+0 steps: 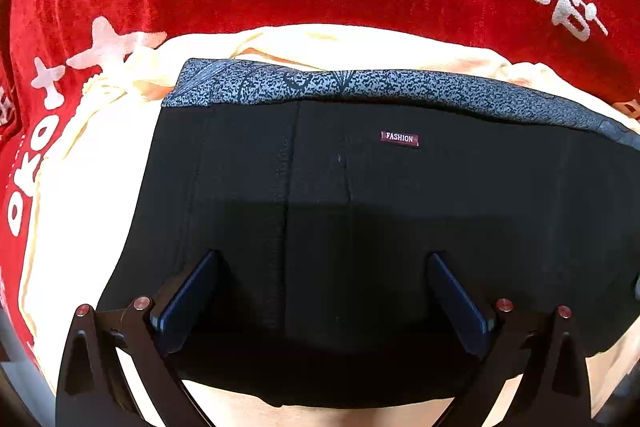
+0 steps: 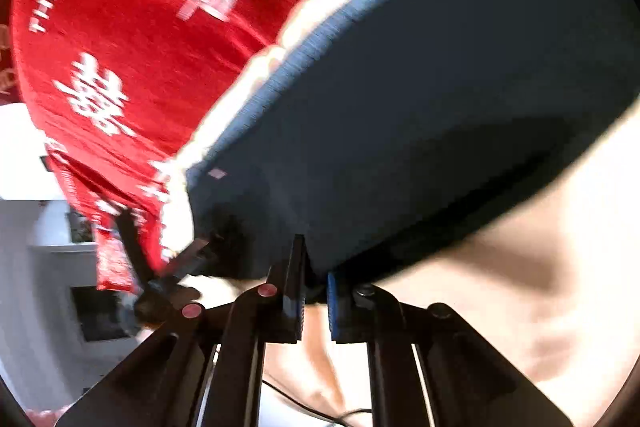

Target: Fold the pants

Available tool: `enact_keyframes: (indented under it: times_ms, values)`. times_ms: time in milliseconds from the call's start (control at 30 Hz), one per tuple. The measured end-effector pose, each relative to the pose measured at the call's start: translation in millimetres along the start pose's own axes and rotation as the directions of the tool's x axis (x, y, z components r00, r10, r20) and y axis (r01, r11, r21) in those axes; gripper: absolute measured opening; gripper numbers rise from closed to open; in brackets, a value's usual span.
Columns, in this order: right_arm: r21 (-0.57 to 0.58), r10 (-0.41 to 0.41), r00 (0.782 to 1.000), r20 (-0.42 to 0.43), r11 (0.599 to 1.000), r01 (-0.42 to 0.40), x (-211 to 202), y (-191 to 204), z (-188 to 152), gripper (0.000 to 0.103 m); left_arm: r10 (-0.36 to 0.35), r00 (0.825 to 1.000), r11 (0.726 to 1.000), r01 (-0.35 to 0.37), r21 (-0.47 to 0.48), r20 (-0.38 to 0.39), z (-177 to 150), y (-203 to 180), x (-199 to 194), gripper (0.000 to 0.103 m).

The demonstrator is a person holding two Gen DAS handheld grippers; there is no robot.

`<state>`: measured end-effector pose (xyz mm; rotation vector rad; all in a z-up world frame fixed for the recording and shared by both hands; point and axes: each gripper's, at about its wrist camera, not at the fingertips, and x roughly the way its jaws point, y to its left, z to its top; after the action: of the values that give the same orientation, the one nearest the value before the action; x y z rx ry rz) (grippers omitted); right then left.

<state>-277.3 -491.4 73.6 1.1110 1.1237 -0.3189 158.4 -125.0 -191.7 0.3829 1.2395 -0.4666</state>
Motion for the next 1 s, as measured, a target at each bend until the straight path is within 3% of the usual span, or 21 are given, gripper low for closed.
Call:
enact_keyframes:
  times_ms: [33,100,133,200,300,400,467,567,600,633,700,800,900,967,1000]
  values:
    - [0.038,-0.034,0.999,-0.023,0.999,0.035,8.9,-11.6,-3.5,0.009,0.01,1.0,1.0,-0.01,0.008,0.003,-1.0,-2.3,-0.8,0.103]
    - [0.106,0.013,1.0,-0.027,0.994,-0.01,9.2,-24.7,-8.6,0.009,0.036,0.999,0.999,-0.036,0.018,-0.003,-1.3,-7.1,-1.4,0.103]
    - [0.108,0.01,0.999,-0.032,0.994,-0.007,3.1,-26.1,-10.6,0.014,0.046,0.999,0.999,-0.046,0.012,-0.019,0.2,-8.6,-1.9,0.103]
    - [0.07,-0.04,0.998,-0.044,0.997,0.043,-13.6,-24.9,-13.1,0.018,0.066,0.996,0.998,-0.066,0.002,-0.055,3.5,-12.1,-4.6,0.103]
    - [-0.022,-0.135,0.991,0.014,0.991,0.136,-47.0,-22.2,-0.7,0.018,0.077,0.995,0.997,-0.076,0.019,-0.056,4.0,-29.1,-14.6,0.103]
    - [-0.073,-0.187,0.977,0.099,0.978,0.194,-64.7,-13.7,30.9,0.018,0.0,0.999,0.999,0.002,0.041,-0.044,1.1,-65.9,-26.6,0.103]
    - [-0.109,-0.258,0.956,0.138,0.956,0.274,-66.3,-9.3,52.7,0.018,-0.054,0.998,0.996,0.056,0.063,-0.044,0.4,-101.0,-29.7,0.103]
    - [-0.203,-0.457,0.871,0.182,0.849,0.488,-49.5,-10.7,70.6,0.021,-0.08,0.993,0.992,0.088,0.093,-0.088,-3.9,-146.9,-18.8,0.103]
    - [-0.218,-0.497,0.852,0.164,0.825,0.522,-42.8,-19.8,69.6,0.02,-0.074,0.991,0.991,0.086,0.105,-0.11,-7.6,-157.3,-12.4,0.103]
    - [-0.227,-0.483,0.86,0.165,0.83,0.509,-41.0,-29.3,64.3,0.02,-0.056,0.99,0.99,0.072,0.122,-0.128,-13.6,-166.3,-3.8,0.103]
    - [-0.26,-0.45,0.869,0.208,0.831,0.493,-48.4,-33.0,53.7,0.02,-0.068,0.995,0.994,0.074,0.083,-0.079,-20.8,-163.6,-4.2,0.103]
    - [-0.268,-0.445,0.871,0.207,0.831,0.488,-52.6,-34.8,47.0,0.02,-0.116,0.985,0.993,0.119,0.021,-0.125,-21.2,-152.2,-0.8,0.103]
    - [-0.215,-0.421,0.891,0.172,0.866,0.451,-56.3,-37.5,53.1,0.021,-0.077,0.985,0.996,0.083,0.037,-0.155,-16.5,-158.5,-1.9,0.103]
    - [-0.16,-0.398,0.908,0.133,0.895,0.416,-63.3,-38.4,55.1,0.025,-0.047,0.983,0.998,0.055,0.041,-0.175,-12.5,-165.7,-5.2,0.103]
    - [-0.147,-0.385,0.915,0.123,0.904,0.401,-68.4,-41.5,52.5,0.034,-0.036,0.982,0.998,0.044,0.04,-0.183,-8.6,-174.5,-9.4,0.103]
